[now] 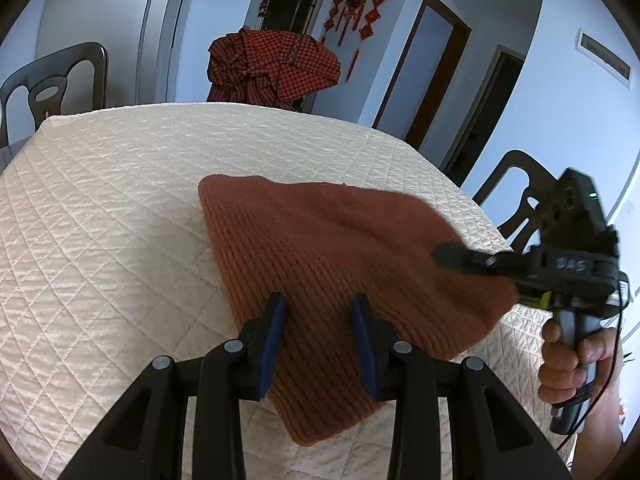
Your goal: Fold small clothes
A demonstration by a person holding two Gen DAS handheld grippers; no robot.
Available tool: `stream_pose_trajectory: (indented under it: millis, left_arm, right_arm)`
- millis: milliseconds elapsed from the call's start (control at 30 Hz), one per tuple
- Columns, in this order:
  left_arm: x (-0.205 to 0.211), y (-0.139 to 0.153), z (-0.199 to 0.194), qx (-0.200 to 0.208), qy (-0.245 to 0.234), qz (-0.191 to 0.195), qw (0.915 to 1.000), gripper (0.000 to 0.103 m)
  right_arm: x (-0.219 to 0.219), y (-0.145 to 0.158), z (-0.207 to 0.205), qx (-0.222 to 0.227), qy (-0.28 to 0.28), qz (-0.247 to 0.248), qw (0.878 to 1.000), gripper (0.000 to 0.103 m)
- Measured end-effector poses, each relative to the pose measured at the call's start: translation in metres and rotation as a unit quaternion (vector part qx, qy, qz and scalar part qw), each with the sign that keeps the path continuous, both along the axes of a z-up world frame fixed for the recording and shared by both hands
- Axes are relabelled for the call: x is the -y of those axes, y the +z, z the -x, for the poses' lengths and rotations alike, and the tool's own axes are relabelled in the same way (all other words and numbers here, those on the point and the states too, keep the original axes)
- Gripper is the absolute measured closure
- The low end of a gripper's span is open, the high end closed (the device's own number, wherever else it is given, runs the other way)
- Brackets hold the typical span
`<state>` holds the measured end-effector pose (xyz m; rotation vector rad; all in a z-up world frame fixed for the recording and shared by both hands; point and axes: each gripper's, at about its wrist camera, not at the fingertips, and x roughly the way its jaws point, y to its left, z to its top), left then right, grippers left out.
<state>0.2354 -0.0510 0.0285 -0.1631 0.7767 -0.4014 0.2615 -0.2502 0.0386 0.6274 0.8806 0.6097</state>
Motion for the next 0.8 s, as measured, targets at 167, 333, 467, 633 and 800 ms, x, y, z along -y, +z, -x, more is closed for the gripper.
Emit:
stream_pose_trajectory:
  millis: [167, 333, 467, 633, 800]
  left_arm:
    - [0.012, -0.003, 0.0, 0.006, -0.015, -0.01, 0.9998, 0.066]
    - [0.01, 0.002, 0.008, 0.013, -0.018, -0.018, 0.9996, 0.066]
    - [0.004, 0.005, 0.013, 0.023, -0.015, -0.021, 0.9994, 0.066]
    - [0.009, -0.003, 0.009, 0.021, -0.013, -0.034, 0.9991, 0.059]
    - [0.02, -0.004, 0.011, 0.033, -0.015, -0.055, 0.9978, 0.053]
  right_arm:
    - [0.013, -0.029, -0.011, -0.028, -0.015, 0.032, 0.999, 0.091]
    - [0.013, -0.027, -0.005, -0.008, -0.014, 0.037, 0.999, 0.091]
    - [0.015, -0.028, 0.0, 0.006, -0.012, 0.041, 0.999, 0.091]
    - [0.015, -0.01, 0.004, 0.028, -0.033, 0.076, 0.996, 0.088]
    - [-0.005, 0.027, 0.034, 0.091, -0.015, 0.104, 0.99, 0.088]
